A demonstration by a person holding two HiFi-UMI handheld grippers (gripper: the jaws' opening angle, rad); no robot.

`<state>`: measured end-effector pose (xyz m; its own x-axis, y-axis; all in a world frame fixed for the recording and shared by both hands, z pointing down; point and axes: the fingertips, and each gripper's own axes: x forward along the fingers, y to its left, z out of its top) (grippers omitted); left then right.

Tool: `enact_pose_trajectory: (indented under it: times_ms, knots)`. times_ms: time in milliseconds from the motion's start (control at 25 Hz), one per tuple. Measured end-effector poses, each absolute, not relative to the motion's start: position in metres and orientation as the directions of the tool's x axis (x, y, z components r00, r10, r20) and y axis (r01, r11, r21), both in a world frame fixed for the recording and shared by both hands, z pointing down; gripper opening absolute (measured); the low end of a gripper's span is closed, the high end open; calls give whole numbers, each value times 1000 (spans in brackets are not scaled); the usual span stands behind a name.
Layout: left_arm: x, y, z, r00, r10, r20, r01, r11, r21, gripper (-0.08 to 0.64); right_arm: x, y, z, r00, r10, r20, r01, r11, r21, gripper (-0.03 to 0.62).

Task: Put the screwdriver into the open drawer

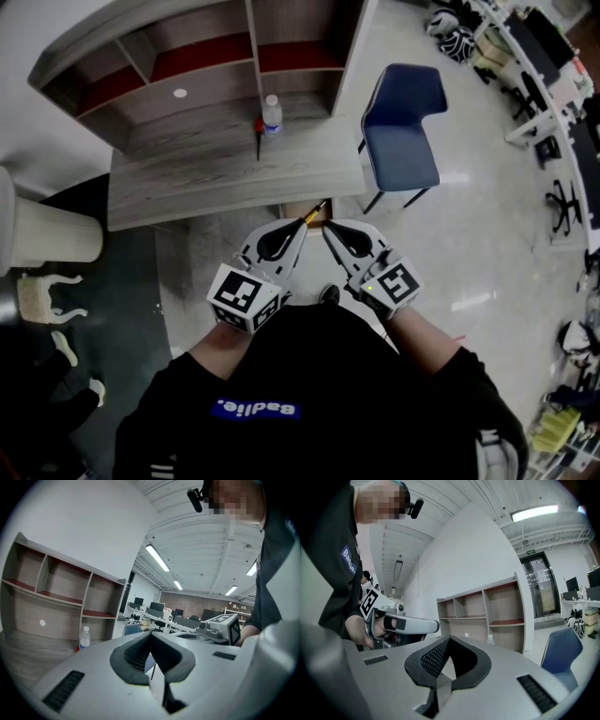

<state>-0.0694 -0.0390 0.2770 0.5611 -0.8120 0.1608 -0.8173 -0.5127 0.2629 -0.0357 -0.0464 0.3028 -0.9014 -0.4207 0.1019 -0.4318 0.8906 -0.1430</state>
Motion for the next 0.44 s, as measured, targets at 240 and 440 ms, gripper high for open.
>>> enact_pose_trajectory:
  times_ms: [240,440]
  knots:
    - [-69,-35,276,559,-814,157,-818,-511,264,3,-35,-43,299,-903,-418,94,-428,893,-138,26]
    - [-69,-35,275,561,-813,156,-817,-513,265,3,-36,-43,299,-903,-418,96,-428,892,-143,26]
